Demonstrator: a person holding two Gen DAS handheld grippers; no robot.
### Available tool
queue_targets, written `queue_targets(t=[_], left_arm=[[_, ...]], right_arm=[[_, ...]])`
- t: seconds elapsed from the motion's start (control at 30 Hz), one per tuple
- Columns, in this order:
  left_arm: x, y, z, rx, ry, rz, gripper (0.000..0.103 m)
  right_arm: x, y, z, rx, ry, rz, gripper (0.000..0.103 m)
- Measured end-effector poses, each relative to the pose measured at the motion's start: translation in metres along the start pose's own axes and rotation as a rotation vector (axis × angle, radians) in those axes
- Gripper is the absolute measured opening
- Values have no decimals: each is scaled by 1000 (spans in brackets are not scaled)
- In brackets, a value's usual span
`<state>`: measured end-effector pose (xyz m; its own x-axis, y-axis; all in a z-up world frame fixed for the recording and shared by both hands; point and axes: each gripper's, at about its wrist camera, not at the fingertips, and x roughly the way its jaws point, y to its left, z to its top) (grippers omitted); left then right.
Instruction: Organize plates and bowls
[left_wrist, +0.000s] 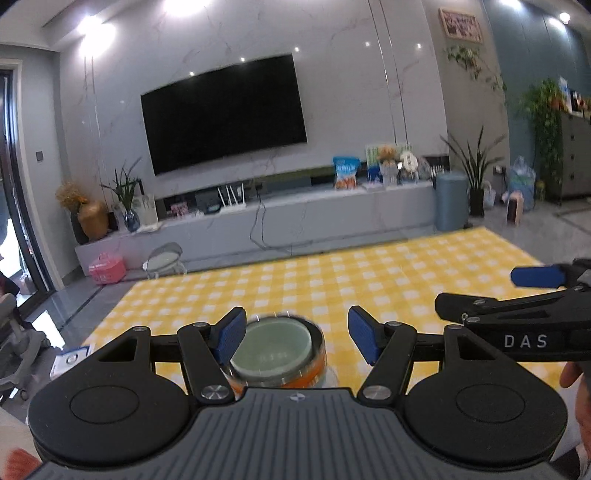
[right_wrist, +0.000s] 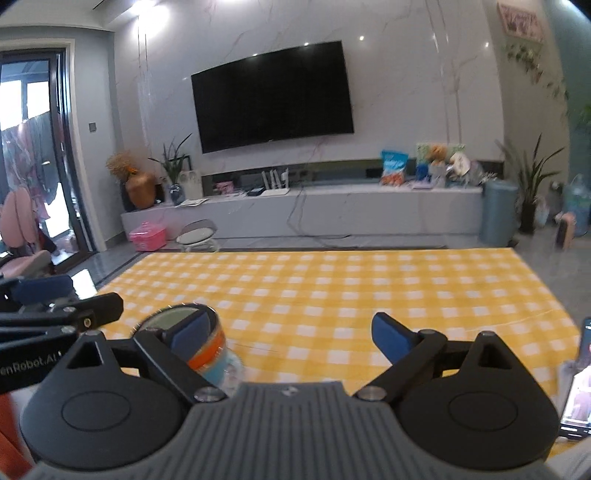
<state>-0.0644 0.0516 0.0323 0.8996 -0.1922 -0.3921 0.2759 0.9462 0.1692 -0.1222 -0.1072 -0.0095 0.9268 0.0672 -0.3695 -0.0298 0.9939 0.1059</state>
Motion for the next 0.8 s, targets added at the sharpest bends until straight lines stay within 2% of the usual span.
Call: queue_targets(t=[0.17,0.53,0.7,0.8], left_arm=[[20,-15,-17,18,127,-12,74],[45,5,-48,-127,312,-83,76],[41,-3,-61,-37,333,-53,76],[39,-4,-66,-29,370,-46,76]], right_arm=[[-1,-6,-20,-16,20,-17,94],[6,-9,-53,-42,103,-48,95],[0,-12,-67,-48,127,-106,95],[2,-12,-68,-14,186,-108,95]])
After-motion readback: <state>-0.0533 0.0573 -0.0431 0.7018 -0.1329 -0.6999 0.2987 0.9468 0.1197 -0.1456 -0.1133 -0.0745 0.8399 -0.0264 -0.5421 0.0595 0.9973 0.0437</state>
